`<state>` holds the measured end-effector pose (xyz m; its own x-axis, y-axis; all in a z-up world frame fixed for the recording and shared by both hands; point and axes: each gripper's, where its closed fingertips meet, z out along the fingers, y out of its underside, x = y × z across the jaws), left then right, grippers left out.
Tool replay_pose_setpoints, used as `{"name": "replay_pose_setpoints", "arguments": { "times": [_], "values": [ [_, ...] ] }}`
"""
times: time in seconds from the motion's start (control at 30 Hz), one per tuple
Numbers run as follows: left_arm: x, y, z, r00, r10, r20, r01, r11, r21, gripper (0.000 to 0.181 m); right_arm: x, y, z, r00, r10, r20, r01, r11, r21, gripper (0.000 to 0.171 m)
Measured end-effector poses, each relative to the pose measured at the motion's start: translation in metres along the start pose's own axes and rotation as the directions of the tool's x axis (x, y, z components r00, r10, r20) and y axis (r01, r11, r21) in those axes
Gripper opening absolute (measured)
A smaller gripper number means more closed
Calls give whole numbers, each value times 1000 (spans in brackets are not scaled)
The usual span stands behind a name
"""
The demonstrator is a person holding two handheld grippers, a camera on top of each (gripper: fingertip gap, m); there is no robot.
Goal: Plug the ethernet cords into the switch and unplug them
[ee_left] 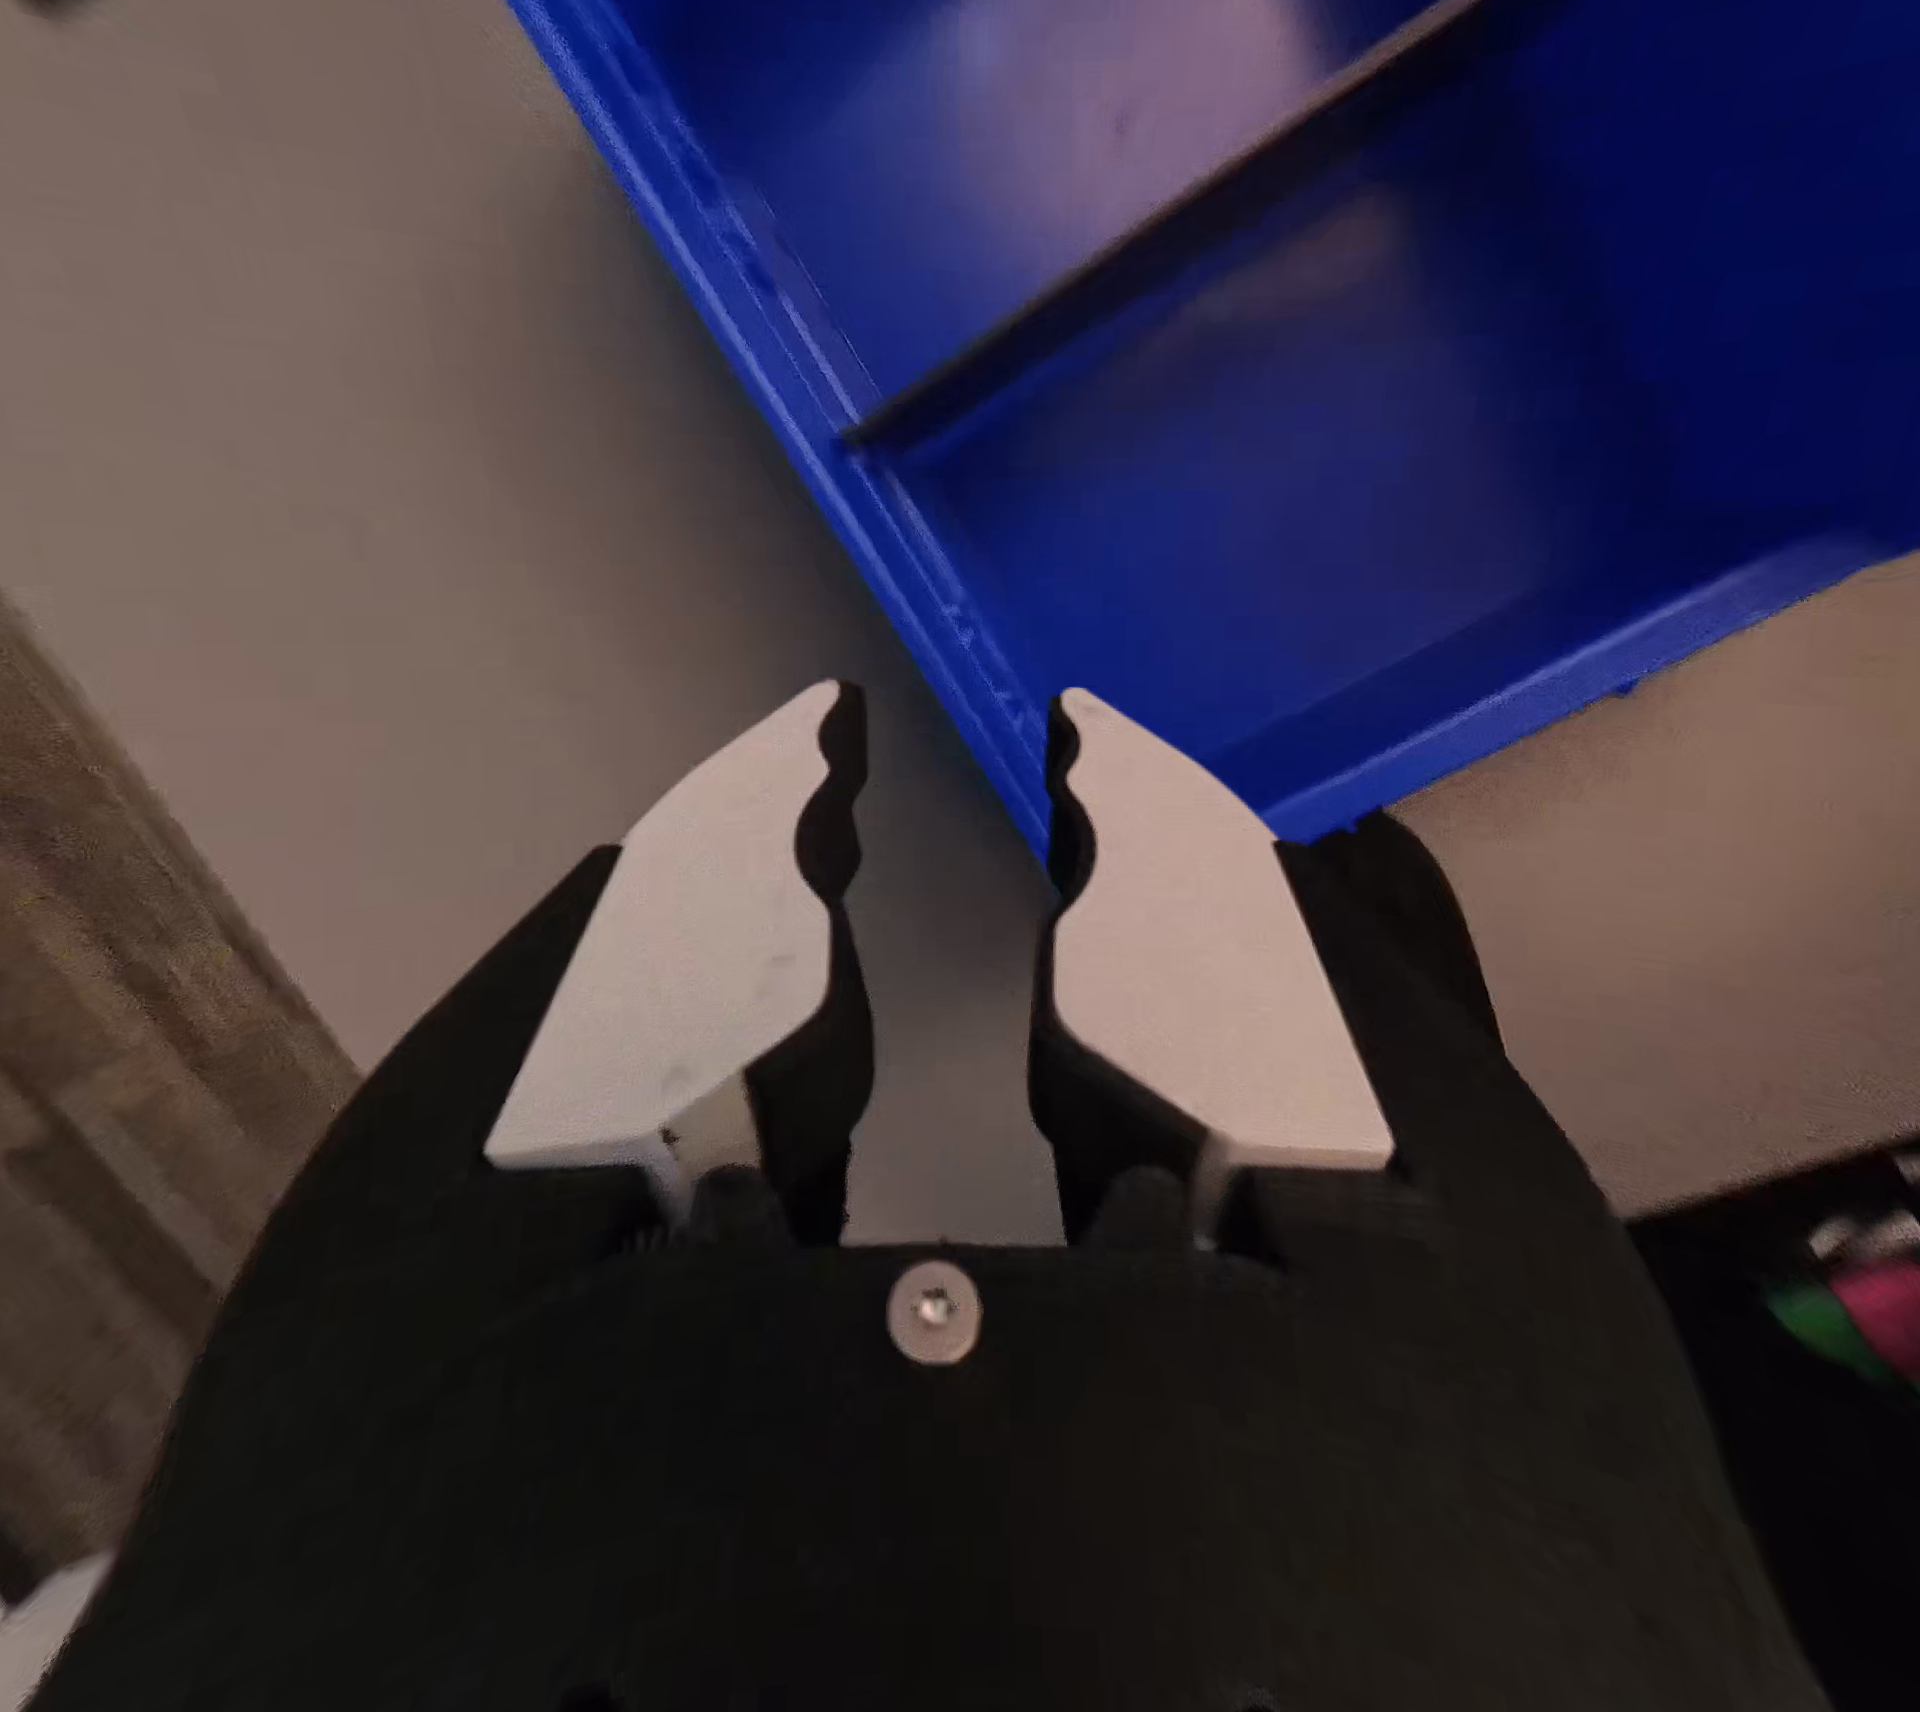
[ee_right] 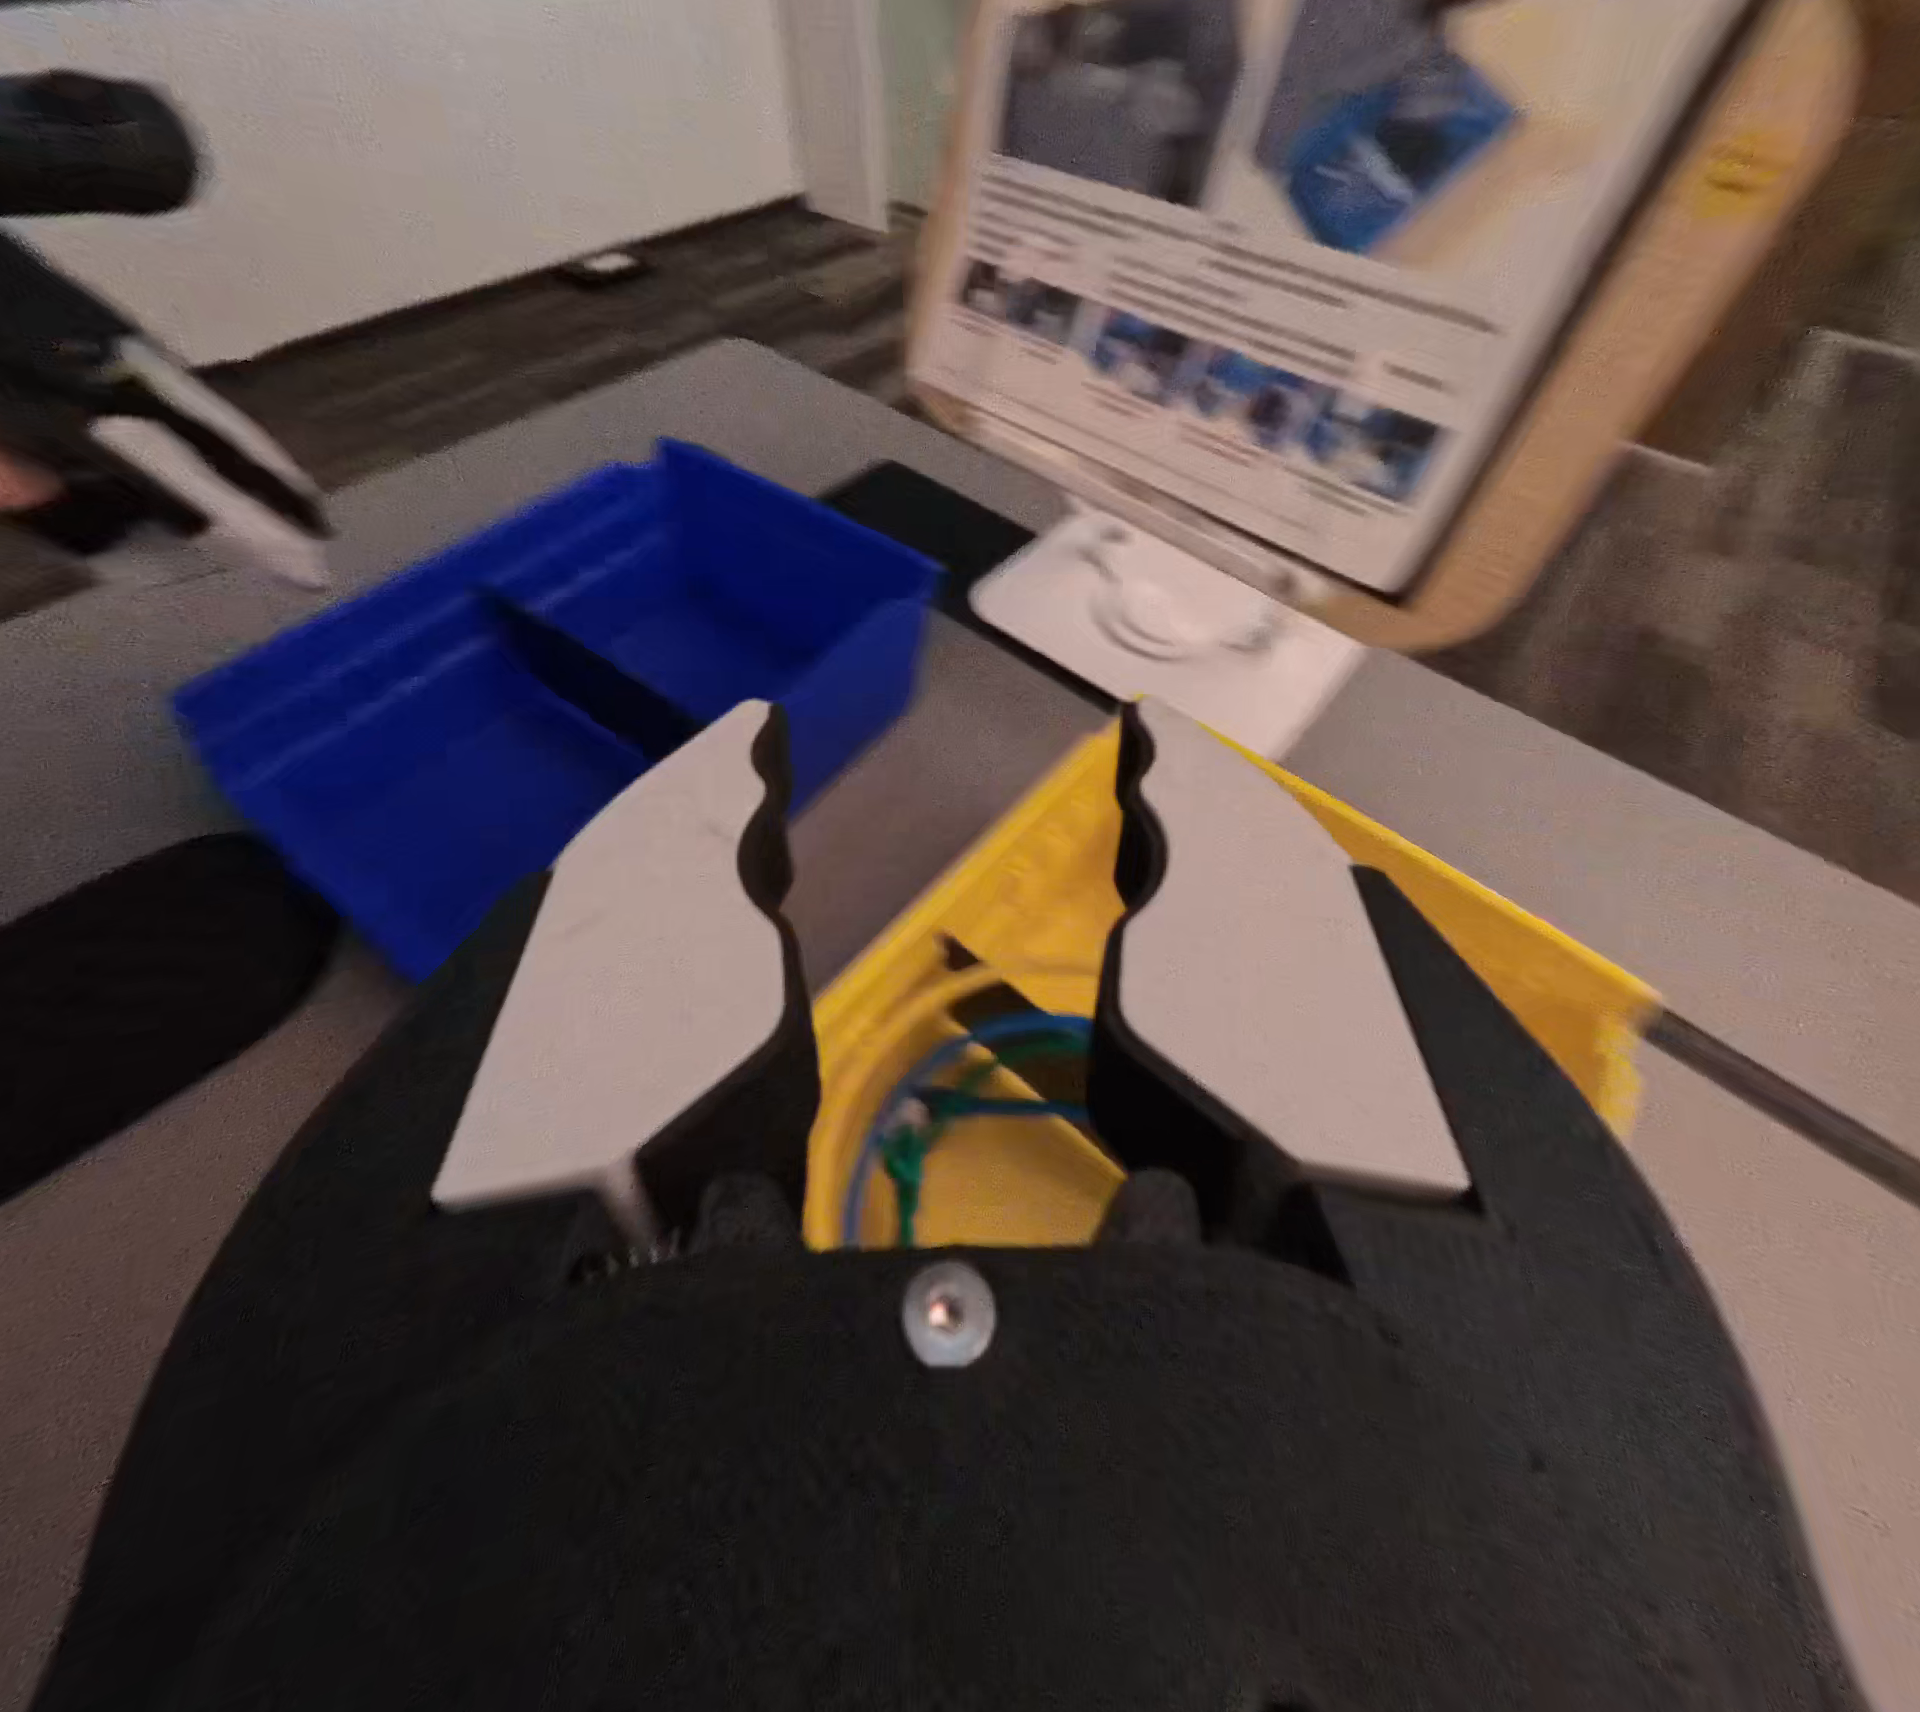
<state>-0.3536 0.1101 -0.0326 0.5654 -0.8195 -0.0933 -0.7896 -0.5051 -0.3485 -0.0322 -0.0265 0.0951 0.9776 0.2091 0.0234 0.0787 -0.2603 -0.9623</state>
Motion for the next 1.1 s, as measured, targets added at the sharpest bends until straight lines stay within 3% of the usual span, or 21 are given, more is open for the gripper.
{"name": "replay_pose_setpoints", "arguments": {
  "times": [0.03,0.1,0.13,0.2,0.37,0.43,0.57,0.67,0.73,0.83,0.93,1.0,1.1],
  "values": [
    [-1,-8,-13,1000,0,20,-2,997,74,28,-38,1,21,993,7,115,-3,999,-34,69],
    [-5,-27,-40,997,-6,81,-14,971,239,29,-95,31,65,954,101,281,-19,960,-279,71],
    [-6,-38,-54,994,-15,105,-20,945,326,30,-107,50,86,945,148,291,-23,919,-394,70],
    [-5,-55,-81,993,-41,115,-20,874,486,30,-106,84,126,957,210,202,-63,826,-560,56],
    [-6,-69,-120,988,-125,94,30,742,670,33,-106,152,161,948,317,31,-159,558,-815,58],
    [0,-72,-126,990,-117,80,28,719,694,33,-118,153,168,882,471,-19,-275,483,-831,34],
    [11,-84,-143,990,-130,57,41,642,765,39,-123,167,170,868,485,-100,-300,355,-885,29],
    [29,-90,-163,995,-101,4,54,563,825,37,-115,171,171,878,451,-158,-319,306,-897,14],
    [46,-91,-179,997,-59,-50,73,496,865,20,-107,173,169,891,422,-166,-307,290,-907,10],
    [72,-86,-211,987,30,-156,133,378,916,18,-96,166,162,888,421,-184,-310,252,-917,8],
    [78,-72,-244,989,33,-147,134,256,957,15,-85,141,144,889,432,-154,-280,243,-929,8],
    [68,-62,-262,992,-30,-119,122,171,978,25,-73,115,125,886,443,-136,-275,267,-923,7],
    [60,-57,-266,989,-60,-137,145,148,978,35,-43,61,89,879,465,-105,-292,350,-890,8]
  ]
}}
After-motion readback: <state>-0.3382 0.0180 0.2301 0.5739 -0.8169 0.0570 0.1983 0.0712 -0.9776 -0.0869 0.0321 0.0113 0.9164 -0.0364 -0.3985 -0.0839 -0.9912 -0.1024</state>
